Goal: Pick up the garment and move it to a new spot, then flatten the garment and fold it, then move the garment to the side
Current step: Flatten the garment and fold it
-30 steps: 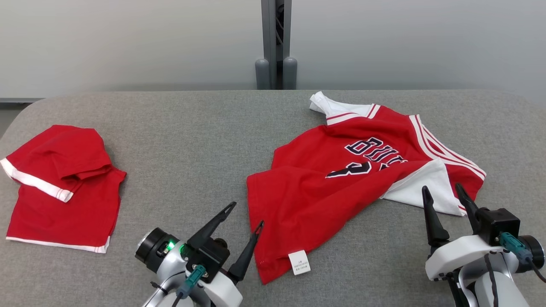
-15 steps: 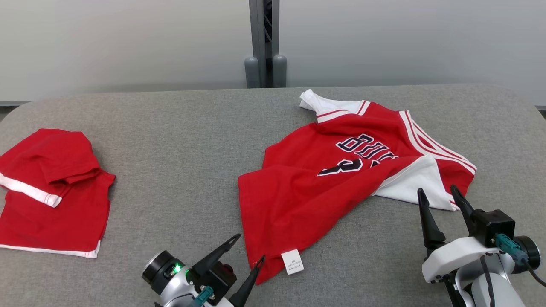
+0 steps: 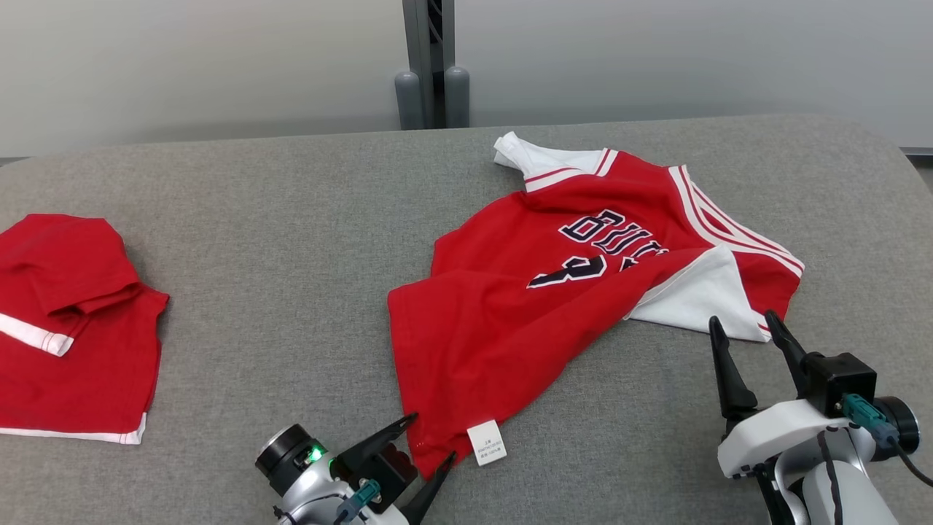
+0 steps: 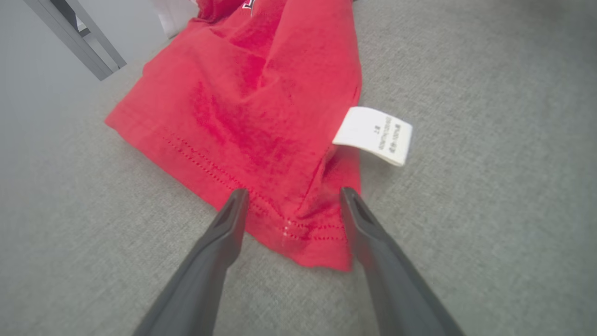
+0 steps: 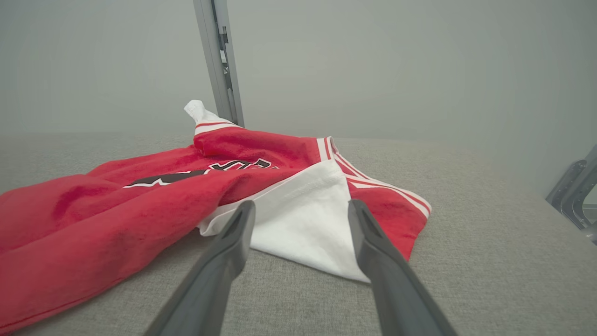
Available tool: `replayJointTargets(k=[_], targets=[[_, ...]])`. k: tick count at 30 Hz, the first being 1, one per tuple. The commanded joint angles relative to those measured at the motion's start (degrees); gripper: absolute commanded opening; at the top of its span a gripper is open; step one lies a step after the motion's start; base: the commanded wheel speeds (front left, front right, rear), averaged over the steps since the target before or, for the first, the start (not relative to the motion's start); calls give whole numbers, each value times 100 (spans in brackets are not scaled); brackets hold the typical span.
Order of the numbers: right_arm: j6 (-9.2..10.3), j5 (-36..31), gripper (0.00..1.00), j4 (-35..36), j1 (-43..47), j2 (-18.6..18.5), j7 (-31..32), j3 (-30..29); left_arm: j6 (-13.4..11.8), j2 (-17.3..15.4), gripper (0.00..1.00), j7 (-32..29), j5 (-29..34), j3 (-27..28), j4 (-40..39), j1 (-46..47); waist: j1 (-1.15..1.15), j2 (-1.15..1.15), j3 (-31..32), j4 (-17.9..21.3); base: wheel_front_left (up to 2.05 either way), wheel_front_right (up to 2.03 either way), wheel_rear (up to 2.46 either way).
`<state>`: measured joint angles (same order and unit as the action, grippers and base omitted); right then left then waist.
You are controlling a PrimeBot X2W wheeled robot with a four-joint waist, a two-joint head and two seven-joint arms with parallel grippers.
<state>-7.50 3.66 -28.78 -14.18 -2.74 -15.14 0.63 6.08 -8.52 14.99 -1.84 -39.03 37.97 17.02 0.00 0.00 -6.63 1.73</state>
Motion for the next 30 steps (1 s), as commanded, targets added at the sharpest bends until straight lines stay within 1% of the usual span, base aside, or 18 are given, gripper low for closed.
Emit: replayJointTargets(k=[1,5,6,7,8,10,11,12,18,25,27,30], targets=[[1,10,100,0,-73,-33,-5,-3,31,-23,100,21,15,8,63,112,0,0,-42,21,0,0,0],[1,-1,100,10,-93,-32,-5,-35,15,8,100,20,-9,10,187,204,0,0,-112,42,0,0,0],[1,-4,100,13,-104,-32,-5,-41,20,14,95,20,-23,9,218,232,0,0,-126,44,0,0,0],[1,-6,100,16,-116,-32,-5,-48,25,20,59,20,-28,6,242,257,0,0,-139,46,0,0,0],[1,-7,100,19,-125,-33,-5,-55,30,25,39,20,-35,2,260,268,0,0,-149,46,0,0,0],[1,-9,100,17,-133,-32,-5,-69,37,32,3,20,-54,-11,288,275,0,0,-159,42,0,0,0],[1,-9,100,17,-133,-32,-5,-69,37,32,3,20,-54,-11,288,275,0,0,-159,42,0,0,0],[1,-9,100,14,-133,-32,-5,-78,42,37,0,20,-67,-12,283,290,0,0,-159,37,0,0,0],[1,-13,100,-43,-105,-33,-5,-133,47,21,0,21,-88,-19,85,235,0,0,-105,-28,0,0,0],[1,24,100,-128,-200,-42,-5,-274,-114,-80,0,21,-124,124,-426,118,0,0,-14,-160,0,0,0],[1,72,100,-211,-287,-92,-6,-347,-161,-94,0,21,-136,178,-571,112,0,0,-23,-222,0,0,0],[1,16,100,-420,-505,-230,-5,-364,-163,-99,0,21,-136,206,-695,123,0,0,-58,-318,0,0,0]])
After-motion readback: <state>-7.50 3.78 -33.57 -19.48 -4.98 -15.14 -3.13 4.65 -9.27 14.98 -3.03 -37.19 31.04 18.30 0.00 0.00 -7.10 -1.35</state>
